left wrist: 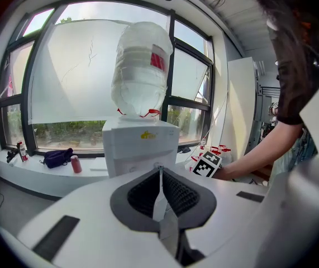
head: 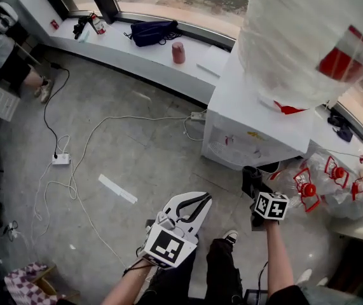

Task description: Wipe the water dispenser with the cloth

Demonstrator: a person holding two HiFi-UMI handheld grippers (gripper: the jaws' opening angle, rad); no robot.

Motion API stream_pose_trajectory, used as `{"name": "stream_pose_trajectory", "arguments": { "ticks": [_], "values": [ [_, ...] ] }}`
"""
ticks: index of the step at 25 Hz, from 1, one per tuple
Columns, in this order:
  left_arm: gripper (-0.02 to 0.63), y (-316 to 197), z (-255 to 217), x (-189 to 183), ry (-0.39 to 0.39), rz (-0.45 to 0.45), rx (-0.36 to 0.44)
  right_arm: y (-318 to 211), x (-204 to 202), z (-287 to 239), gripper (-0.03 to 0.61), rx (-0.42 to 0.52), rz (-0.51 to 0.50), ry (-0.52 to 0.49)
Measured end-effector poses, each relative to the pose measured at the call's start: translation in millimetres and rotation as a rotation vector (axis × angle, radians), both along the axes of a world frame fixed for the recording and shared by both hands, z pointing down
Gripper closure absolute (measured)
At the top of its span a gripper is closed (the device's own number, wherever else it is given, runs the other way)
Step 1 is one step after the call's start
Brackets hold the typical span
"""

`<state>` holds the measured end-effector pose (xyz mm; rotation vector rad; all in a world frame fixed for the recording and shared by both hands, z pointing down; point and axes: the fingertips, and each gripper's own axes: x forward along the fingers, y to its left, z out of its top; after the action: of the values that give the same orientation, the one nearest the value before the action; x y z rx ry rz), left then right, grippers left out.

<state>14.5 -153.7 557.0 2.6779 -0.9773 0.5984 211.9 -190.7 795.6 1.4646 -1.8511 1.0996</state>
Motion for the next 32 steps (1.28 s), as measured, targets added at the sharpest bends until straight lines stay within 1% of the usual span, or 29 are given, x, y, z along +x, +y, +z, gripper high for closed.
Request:
{"name": "stream_pose_trajectory", "arguments": {
  "ticks": [5, 8, 11, 16, 19, 22, 26, 29, 32],
  "values": [
    [0.592, 10, -44, -4, 0.033, 0.011, -0.004, 17, -28, -98, 0.474, 0.076, -0.043, -0.038],
    [0.592, 23, -67, -8, 0.031, 0.033, -0.001, 34, -42, -158, 0.474, 0.115, -0.058, -0.065],
    [0.592, 40, -86, -18, 0.02, 0.048, -0.005, 52, -52, -210, 0.474, 0.152, -0.053, -0.08],
    [0.592, 69, -114, -36, 0.041, 0.037, -0.02, 84, -62, -283, 0.474, 0.213, -0.009, -0.105],
    [0.592, 85, -129, -43, 0.064, 0.04, -0.019, 105, -66, -315, 0.474, 0.248, 0.011, -0.091],
    [0.592, 95, -141, -43, 0.079, 0.072, -0.006, 122, -70, -337, 0.474, 0.268, 0.03, -0.107],
    [0.592, 103, -153, -36, 0.046, 0.109, 0.046, 138, -72, -355, 0.474, 0.278, 0.037, -0.153],
    [0.592, 112, -165, -27, 0.055, 0.099, 0.066, 149, -73, -370, 0.474, 0.292, 0.018, -0.185],
    [0.592, 127, -182, -16, 0.092, 0.058, 0.072, 165, -74, -380, 0.474, 0.296, -0.025, -0.205]
  ]
}}
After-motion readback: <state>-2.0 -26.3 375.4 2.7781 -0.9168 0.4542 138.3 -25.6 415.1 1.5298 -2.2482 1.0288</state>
